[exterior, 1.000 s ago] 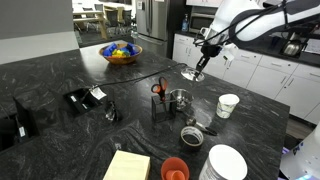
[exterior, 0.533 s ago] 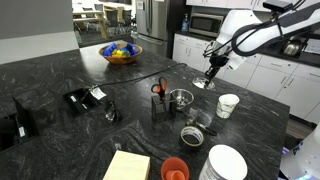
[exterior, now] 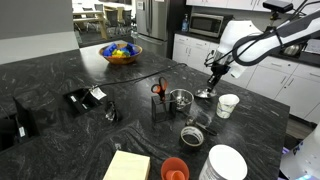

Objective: Take the lid from the silver pot and put it on the table

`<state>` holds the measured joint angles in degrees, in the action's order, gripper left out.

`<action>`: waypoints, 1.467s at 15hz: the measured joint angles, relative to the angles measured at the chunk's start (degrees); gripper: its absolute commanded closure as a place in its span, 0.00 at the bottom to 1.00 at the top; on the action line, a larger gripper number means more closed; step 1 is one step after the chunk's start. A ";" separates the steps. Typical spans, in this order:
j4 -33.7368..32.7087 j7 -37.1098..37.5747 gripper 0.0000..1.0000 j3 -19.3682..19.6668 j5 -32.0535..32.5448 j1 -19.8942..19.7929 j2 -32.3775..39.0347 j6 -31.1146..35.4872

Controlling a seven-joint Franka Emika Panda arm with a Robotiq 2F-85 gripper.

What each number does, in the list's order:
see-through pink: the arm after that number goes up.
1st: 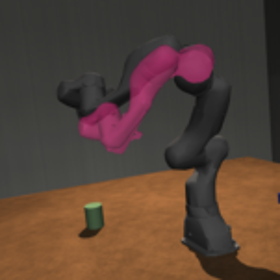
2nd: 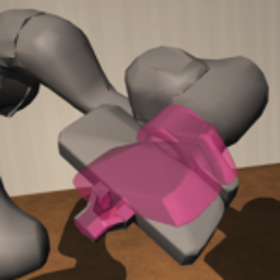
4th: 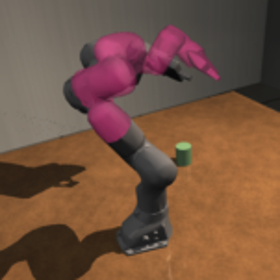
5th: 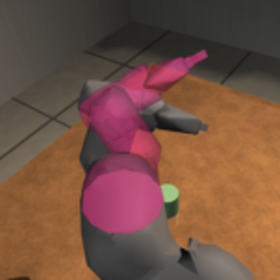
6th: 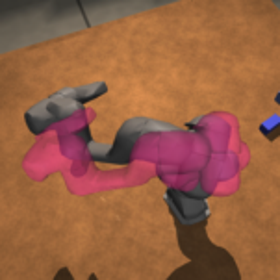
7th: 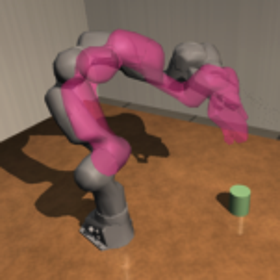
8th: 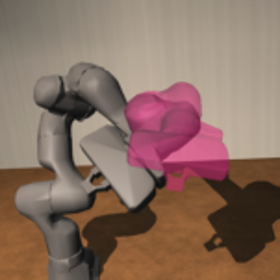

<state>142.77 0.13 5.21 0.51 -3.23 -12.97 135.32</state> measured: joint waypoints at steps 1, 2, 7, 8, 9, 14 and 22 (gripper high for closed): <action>0.22 0.00 0.51 0.00 0.00 0.00 0.00 0.11; 0.36 0.00 0.45 0.00 0.00 0.00 0.00 0.17; 0.38 -0.15 0.44 0.00 -0.91 0.11 -0.16 0.18; 0.38 -0.15 0.44 0.00 -0.93 0.11 -0.16 0.18; 0.38 -0.15 0.44 0.00 -0.94 0.11 -0.16 0.18; 0.38 -0.15 0.44 0.00 -0.95 0.11 -0.16 0.18; 0.38 -0.15 0.44 0.00 -0.95 0.11 -0.16 0.18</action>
<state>143.15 -0.02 5.20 -0.44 -3.12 -13.13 135.50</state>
